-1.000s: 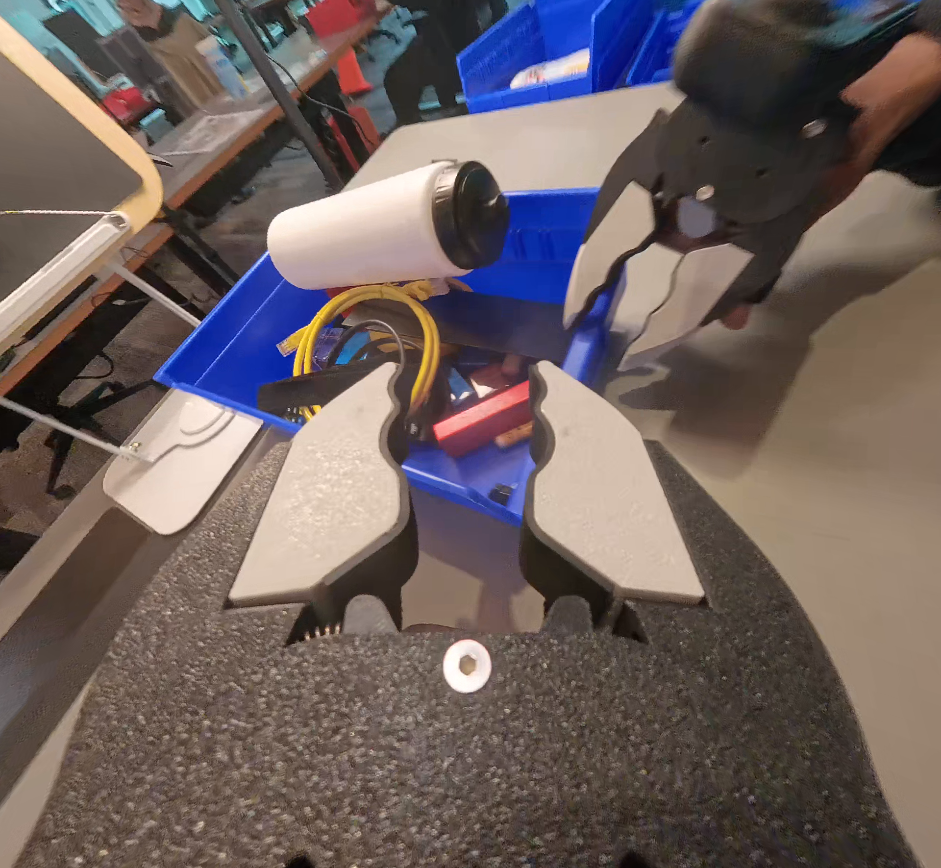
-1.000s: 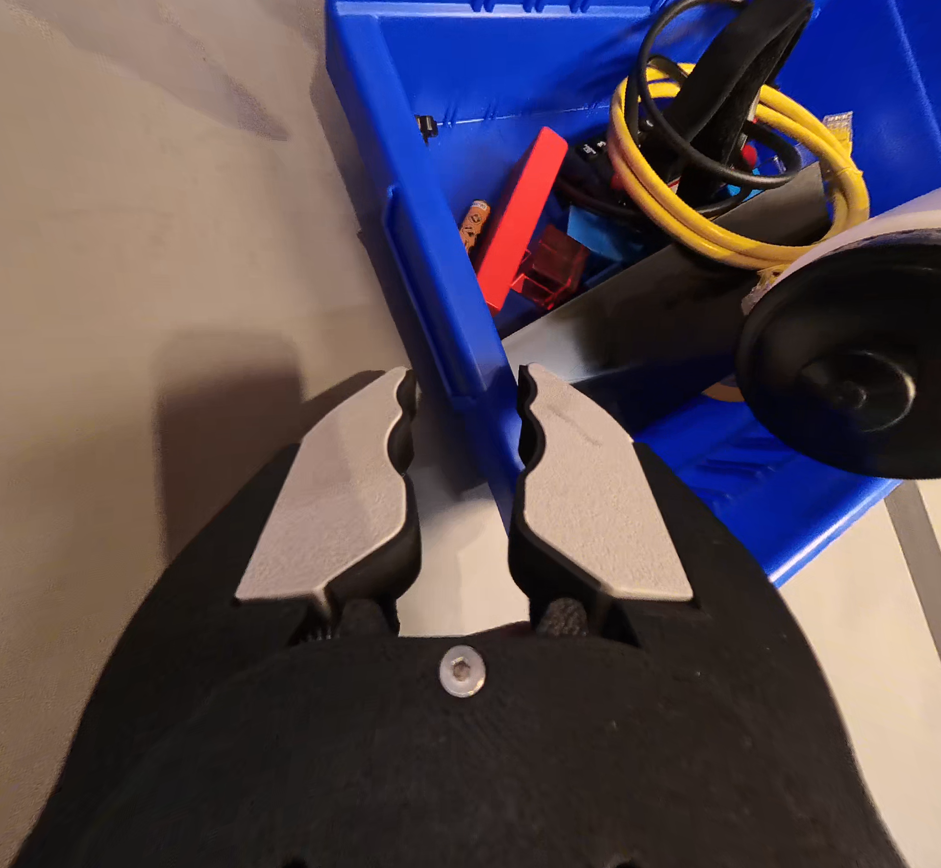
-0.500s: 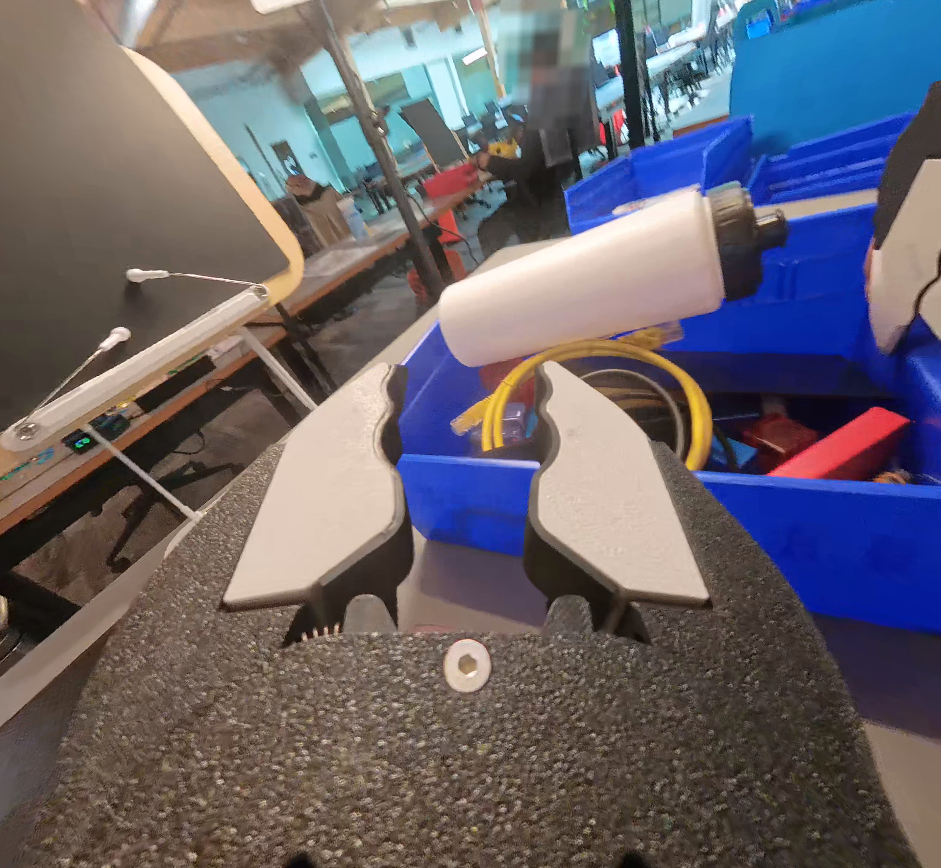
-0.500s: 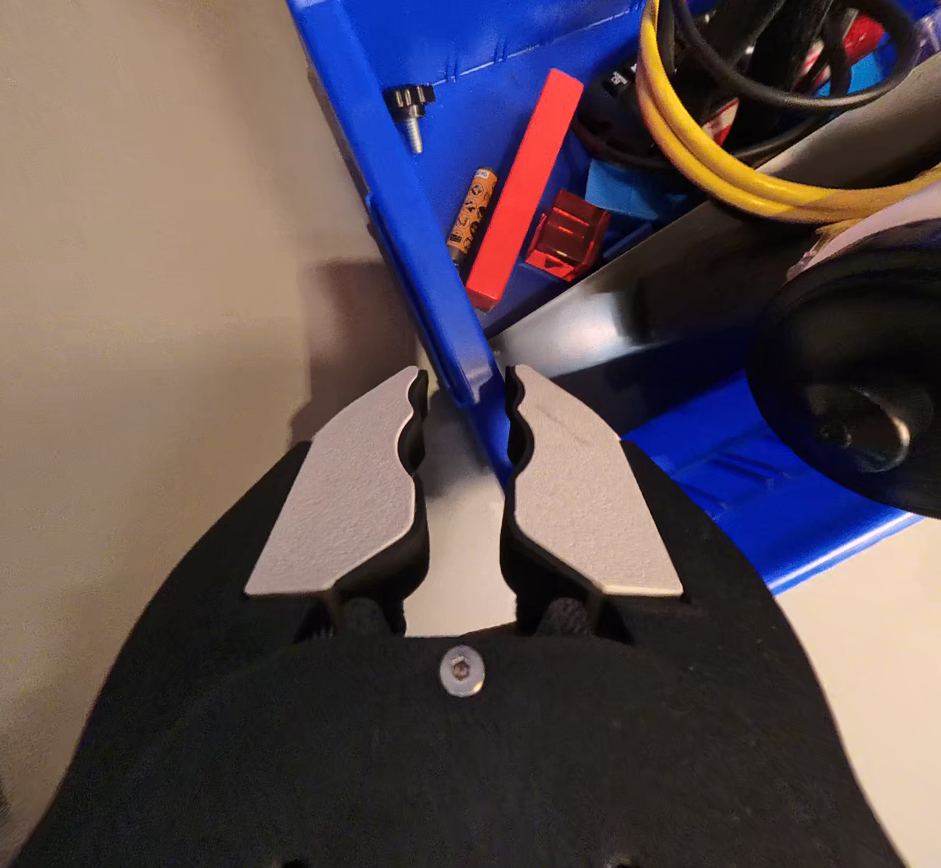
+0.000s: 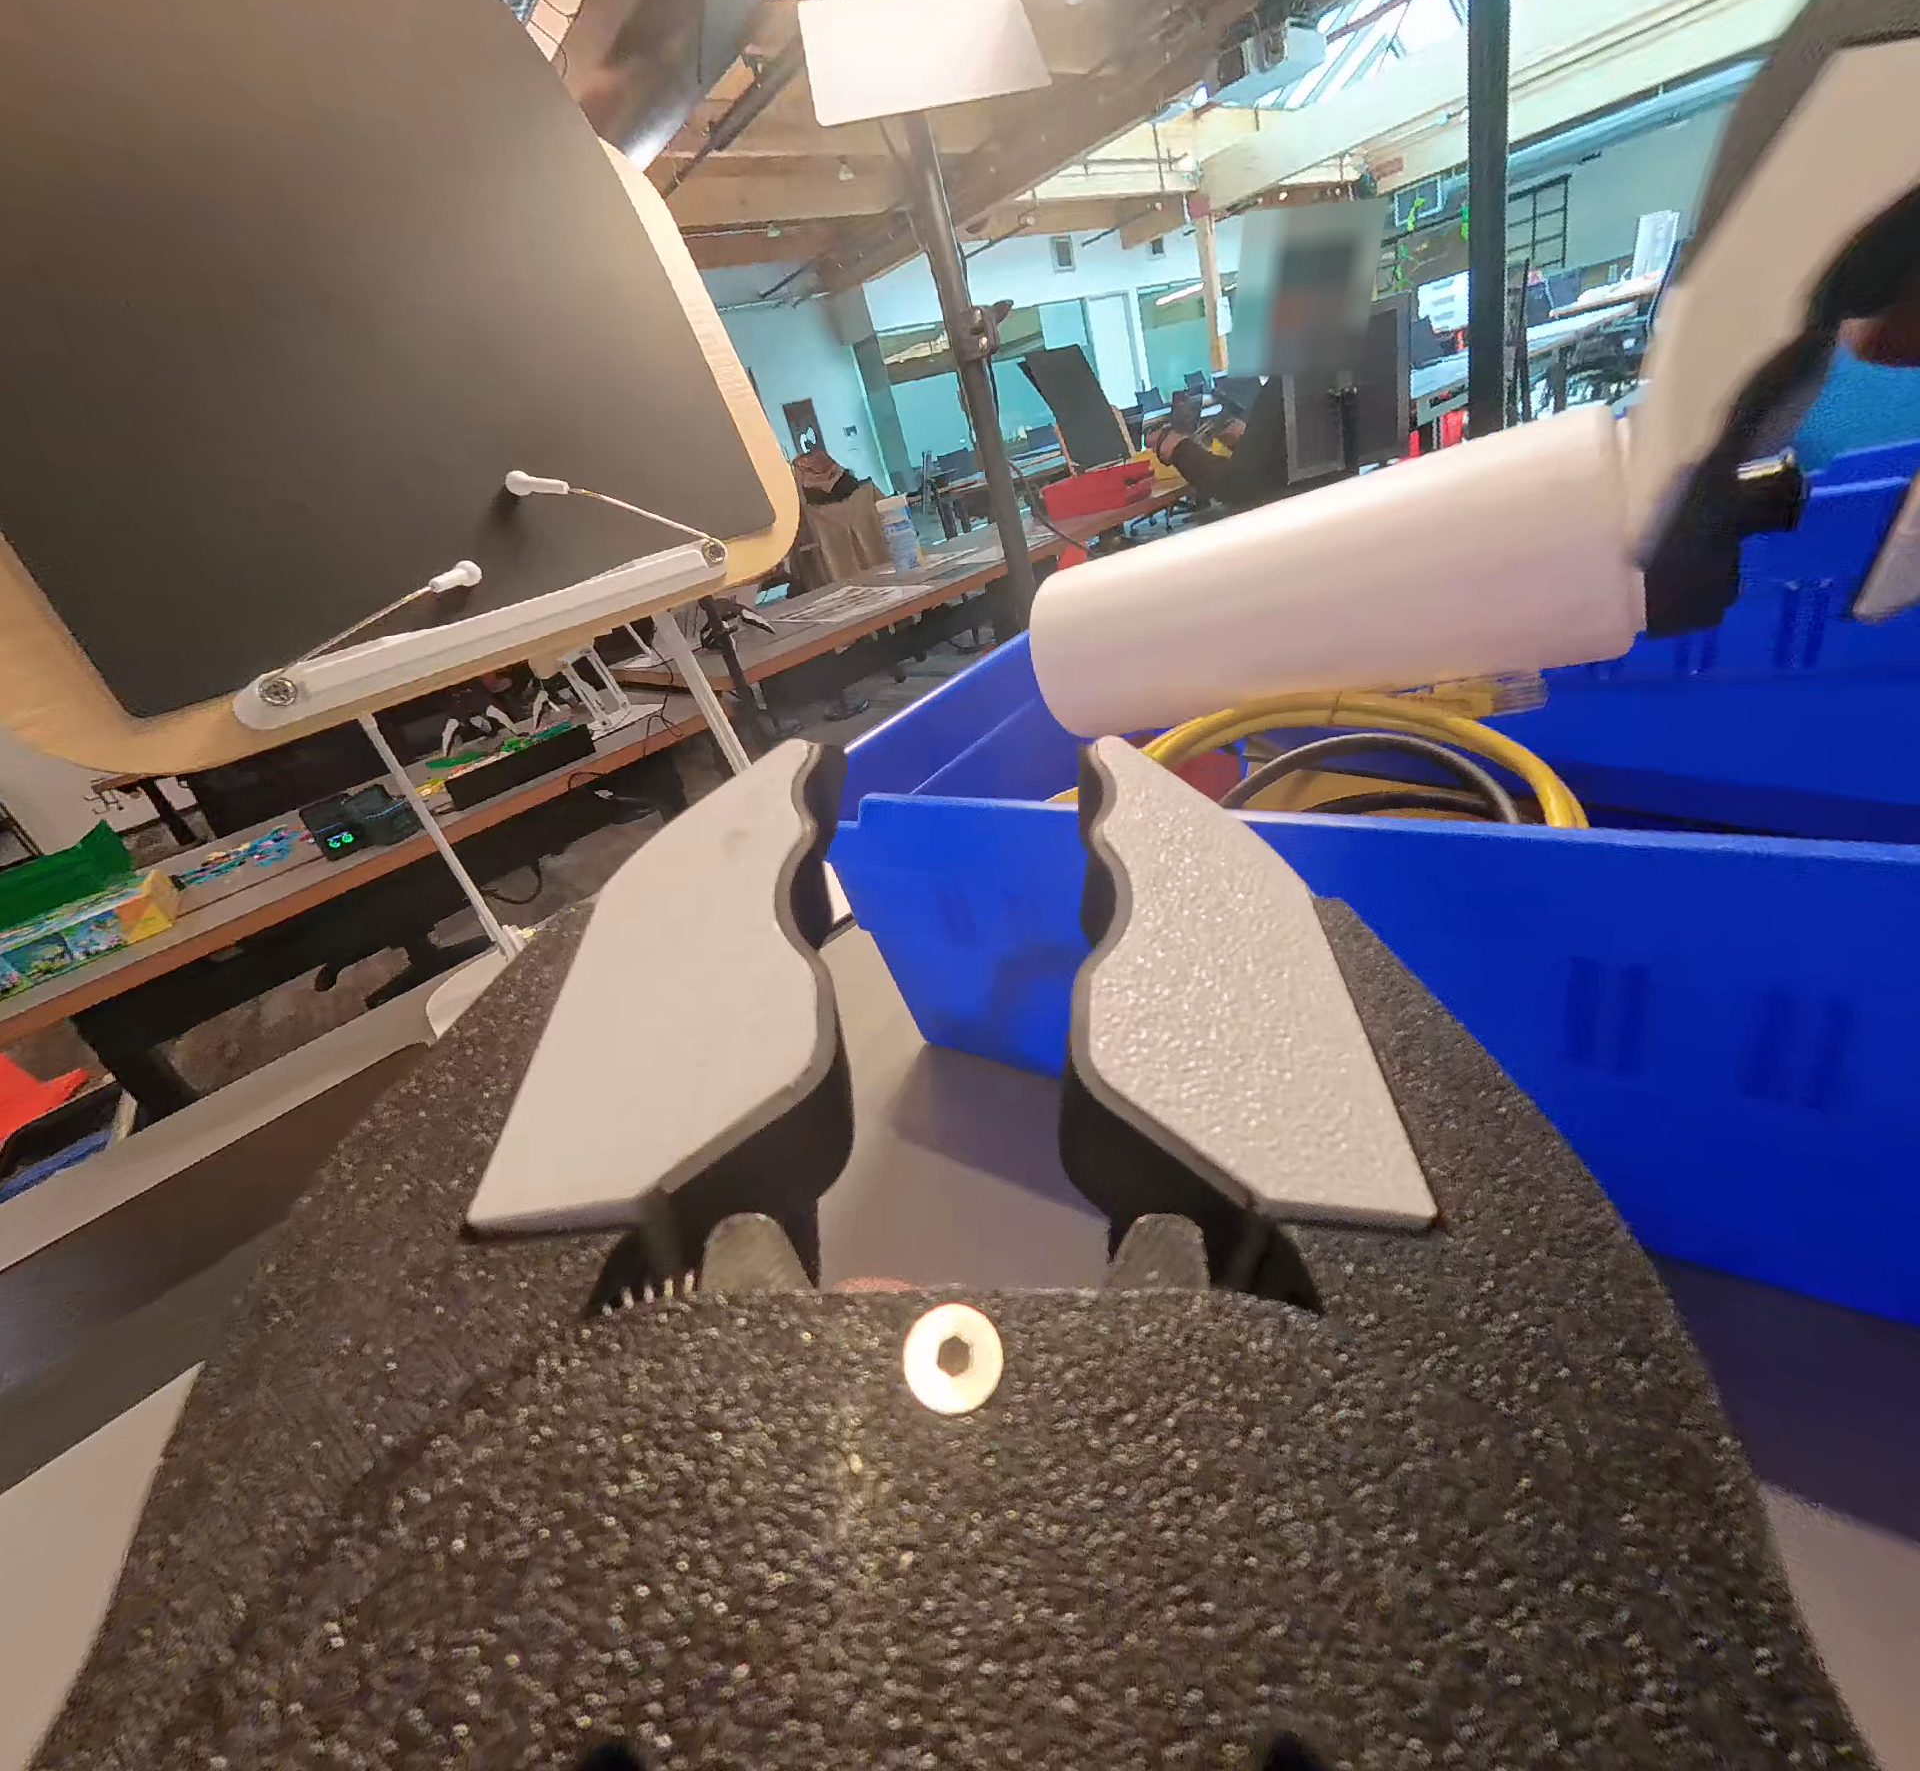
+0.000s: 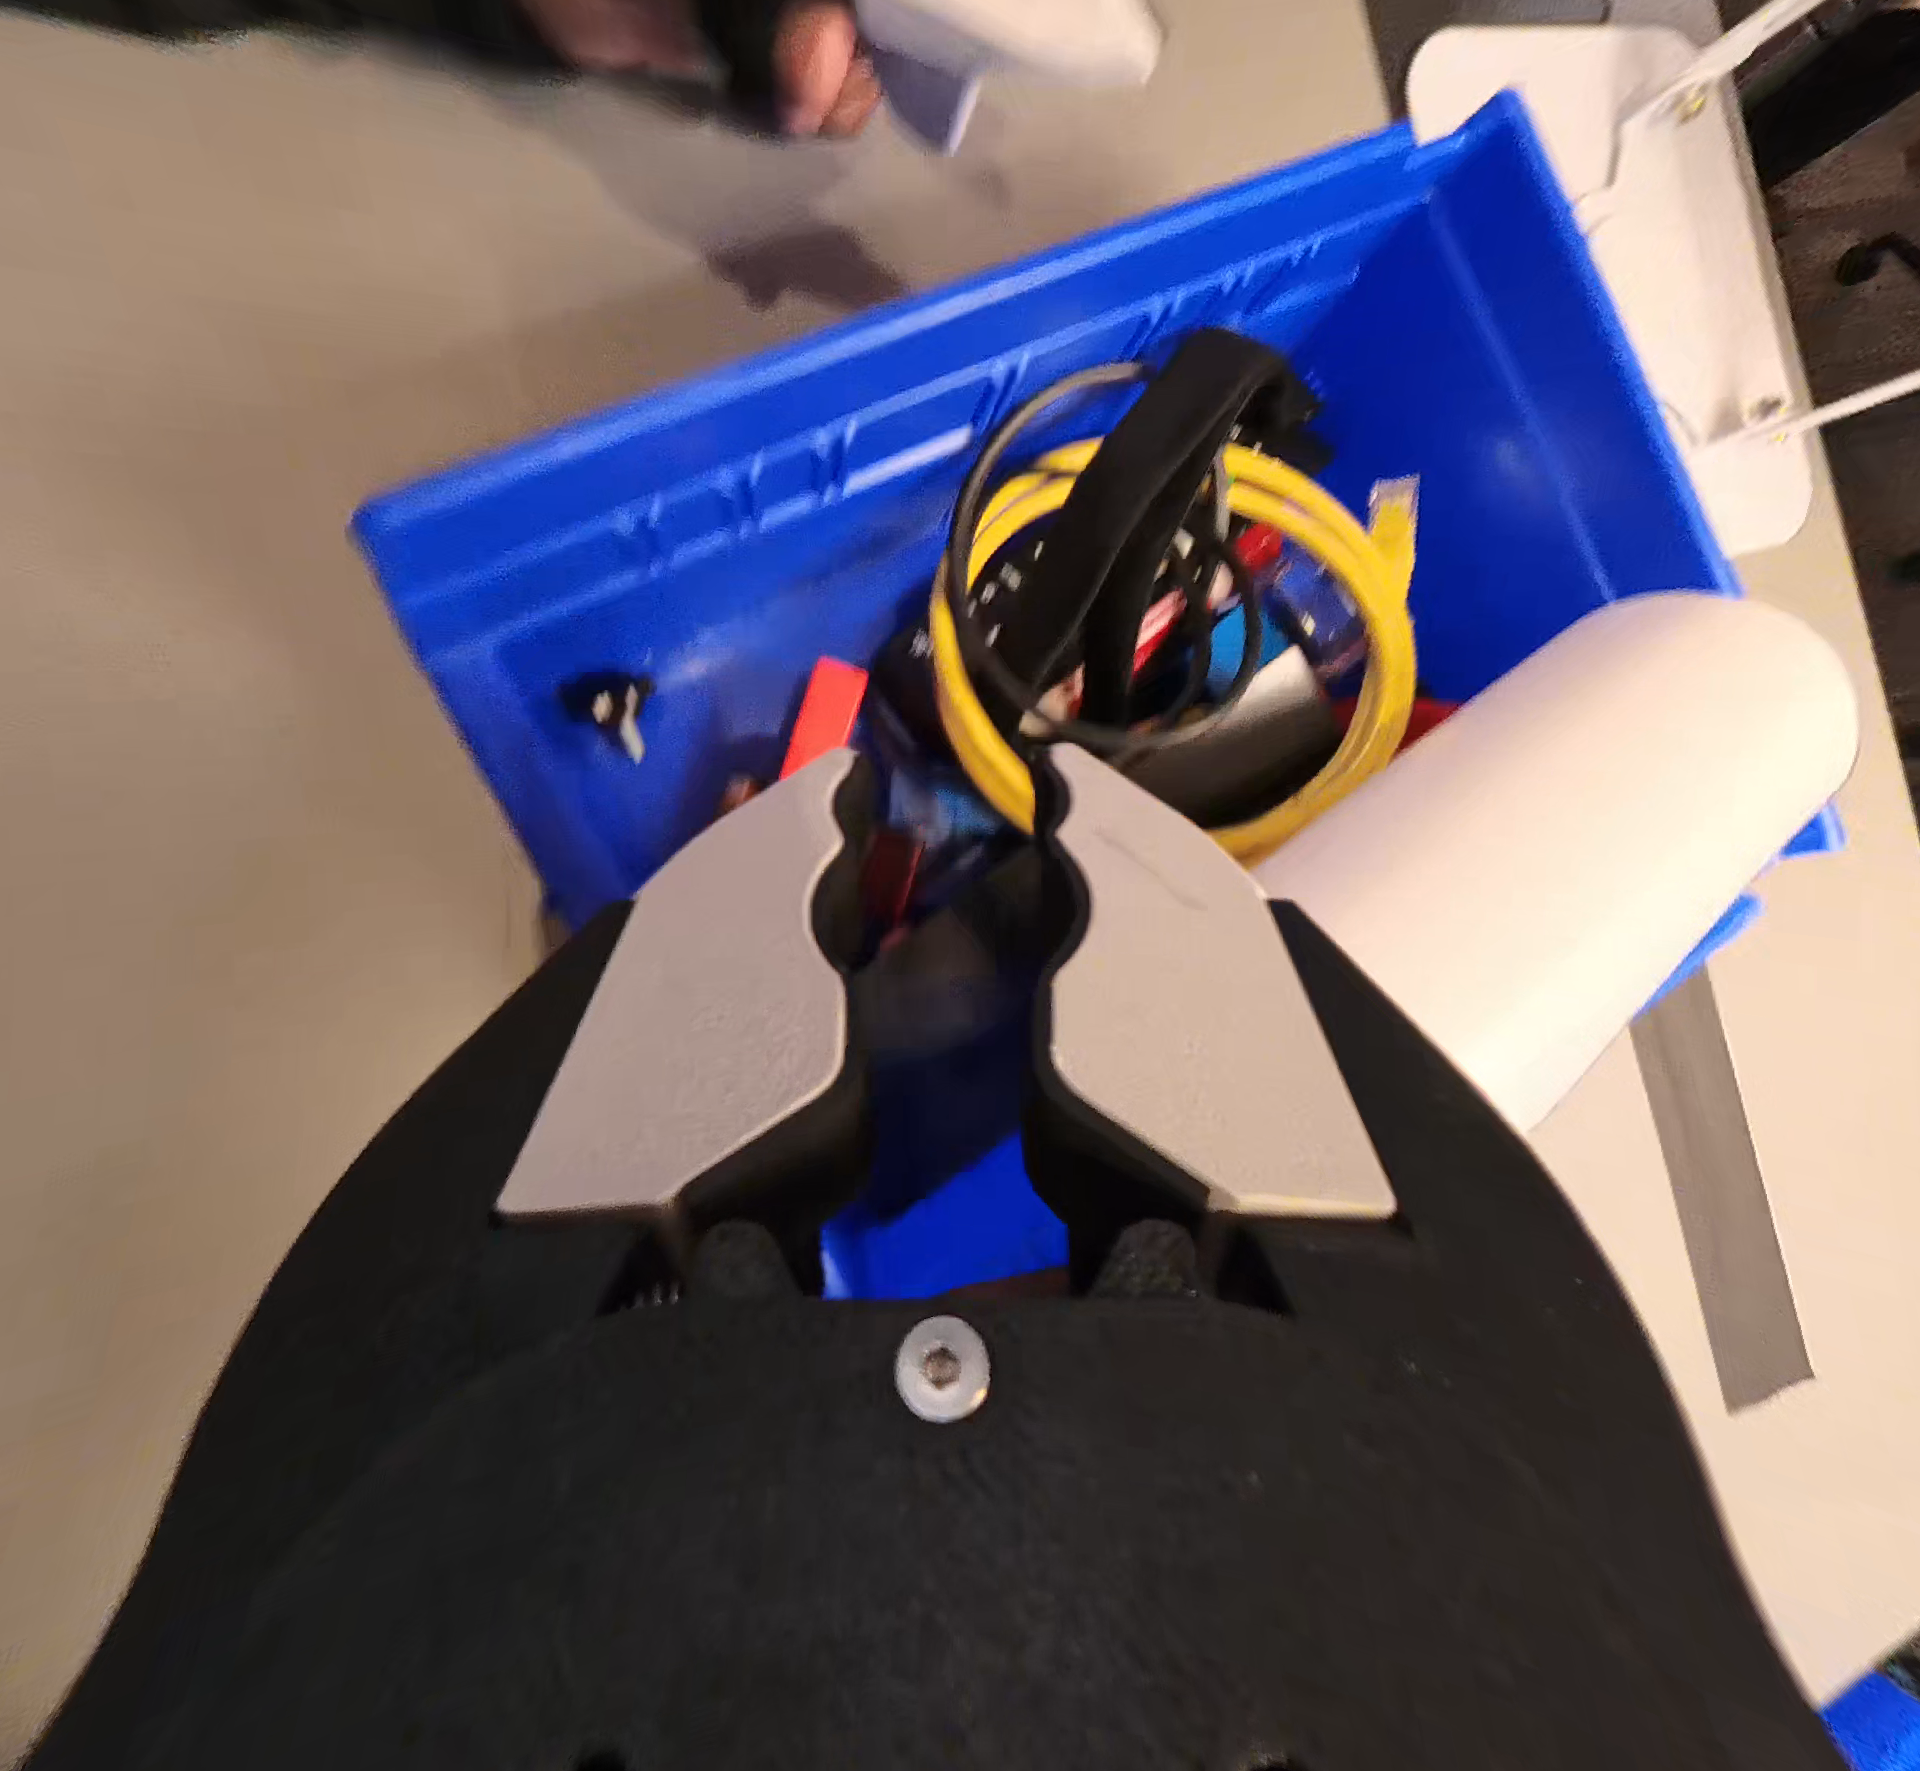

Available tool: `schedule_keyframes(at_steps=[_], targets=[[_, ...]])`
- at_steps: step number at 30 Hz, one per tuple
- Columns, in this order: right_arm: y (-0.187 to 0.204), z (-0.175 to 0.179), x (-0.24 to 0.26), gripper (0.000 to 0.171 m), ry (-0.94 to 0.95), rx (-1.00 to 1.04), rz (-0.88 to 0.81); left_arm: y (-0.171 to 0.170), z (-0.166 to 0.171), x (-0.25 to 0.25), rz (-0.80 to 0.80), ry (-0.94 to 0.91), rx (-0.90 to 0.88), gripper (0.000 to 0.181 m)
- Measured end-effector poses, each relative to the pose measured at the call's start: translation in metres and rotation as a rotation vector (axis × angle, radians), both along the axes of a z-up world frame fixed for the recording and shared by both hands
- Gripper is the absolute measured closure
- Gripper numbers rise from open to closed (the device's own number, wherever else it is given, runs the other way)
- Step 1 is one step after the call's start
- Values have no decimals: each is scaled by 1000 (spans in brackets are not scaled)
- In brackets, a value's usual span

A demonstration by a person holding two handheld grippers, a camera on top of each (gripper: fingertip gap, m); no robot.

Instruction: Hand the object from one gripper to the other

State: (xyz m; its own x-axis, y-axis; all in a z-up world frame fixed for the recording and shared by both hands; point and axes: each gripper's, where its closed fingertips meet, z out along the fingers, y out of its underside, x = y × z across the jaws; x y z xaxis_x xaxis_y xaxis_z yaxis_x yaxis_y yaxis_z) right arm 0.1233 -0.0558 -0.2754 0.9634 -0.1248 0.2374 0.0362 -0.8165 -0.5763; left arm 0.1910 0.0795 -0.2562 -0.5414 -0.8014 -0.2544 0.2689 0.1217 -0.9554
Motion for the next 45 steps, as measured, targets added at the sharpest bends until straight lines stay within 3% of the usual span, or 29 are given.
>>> schedule_keyframes(at_steps=[6, 11, 15, 20, 22, 28, 35, 39, 42, 45], targets=[[48, -5, 42, 136, -38, -121, -47, -2, 0, -3, 8, -27, 23, 136], [52, -29, 65, 131, -59, -372, -85, 5, 0, 1, 31, -24, 14, 137], [58, -52, 75, 132, -5, -455, -103, 9, 3, 2, 42, -27, 1, 137], [54, -68, 79, 148, -29, -502, -124, 11, 5, 0, 63, -44, 9, 139], [56, -58, 78, 164, -53, -438, -133, 12, 6, -1, 73, -51, 11, 140], [49, -8, 75, 166, -111, -112, -199, 14, 6, -4, 98, -64, 17, 141], [35, 59, 53, 166, -201, 437, -139, 10, 3, -19, 109, -64, 22, 141], [23, 81, 32, 166, -156, 641, -59, 0, 8, -37, 88, -81, 6, 141], [22, 84, 1, 169, -94, 728, 57, -21, 17, -62, -31, -78, -51, 140], [19, 76, -27, 166, -184, 726, 173, -64, 24, -107, -330, -6, -64, 140]])
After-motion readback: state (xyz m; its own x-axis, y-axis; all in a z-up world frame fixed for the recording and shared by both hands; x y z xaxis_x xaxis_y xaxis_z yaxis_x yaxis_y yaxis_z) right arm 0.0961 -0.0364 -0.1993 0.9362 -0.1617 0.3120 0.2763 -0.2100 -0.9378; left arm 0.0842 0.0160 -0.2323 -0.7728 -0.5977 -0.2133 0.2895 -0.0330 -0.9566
